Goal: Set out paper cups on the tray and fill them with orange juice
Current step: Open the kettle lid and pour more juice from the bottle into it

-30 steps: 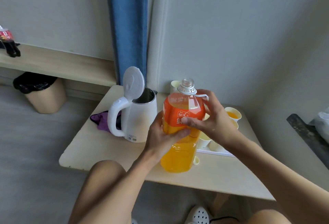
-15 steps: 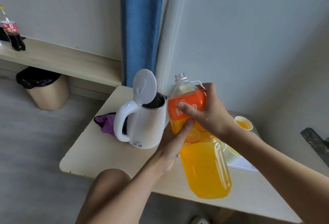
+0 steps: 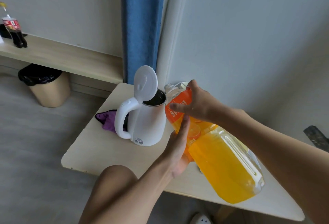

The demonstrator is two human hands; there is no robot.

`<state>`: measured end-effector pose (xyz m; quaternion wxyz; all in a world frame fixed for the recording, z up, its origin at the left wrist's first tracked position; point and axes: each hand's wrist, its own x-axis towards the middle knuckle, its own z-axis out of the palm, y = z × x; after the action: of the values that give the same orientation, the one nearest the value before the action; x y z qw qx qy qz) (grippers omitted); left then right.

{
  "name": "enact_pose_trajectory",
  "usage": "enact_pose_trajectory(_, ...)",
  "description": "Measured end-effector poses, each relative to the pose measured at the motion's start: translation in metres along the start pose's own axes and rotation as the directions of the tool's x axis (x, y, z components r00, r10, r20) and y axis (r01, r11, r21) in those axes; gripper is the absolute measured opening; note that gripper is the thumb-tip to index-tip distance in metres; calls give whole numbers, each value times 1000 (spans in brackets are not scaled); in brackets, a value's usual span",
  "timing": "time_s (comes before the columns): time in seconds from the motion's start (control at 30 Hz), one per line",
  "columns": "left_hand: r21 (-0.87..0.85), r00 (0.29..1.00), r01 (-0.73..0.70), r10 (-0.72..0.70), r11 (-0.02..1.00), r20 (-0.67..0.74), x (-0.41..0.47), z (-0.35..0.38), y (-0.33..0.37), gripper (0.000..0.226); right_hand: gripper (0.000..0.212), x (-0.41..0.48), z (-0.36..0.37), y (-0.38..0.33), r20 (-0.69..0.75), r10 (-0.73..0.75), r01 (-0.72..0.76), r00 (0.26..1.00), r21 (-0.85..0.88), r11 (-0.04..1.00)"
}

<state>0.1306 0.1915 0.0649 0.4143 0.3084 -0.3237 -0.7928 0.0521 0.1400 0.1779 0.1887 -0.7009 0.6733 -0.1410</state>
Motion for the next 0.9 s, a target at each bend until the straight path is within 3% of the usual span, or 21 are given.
enact_pose_trajectory(0.27, -120, 998, -2, 9, 993, 59, 2, 0, -5, 68, 76, 8, 3, -7, 54, 5, 2, 999, -128, 992)
enact_pose_trajectory(0.9, -253, 989, -10, 47, 967, 140, 6, 3, -10, 72, 78, 15, 3, -17, 110, 26, 2, 994, -245, 970)
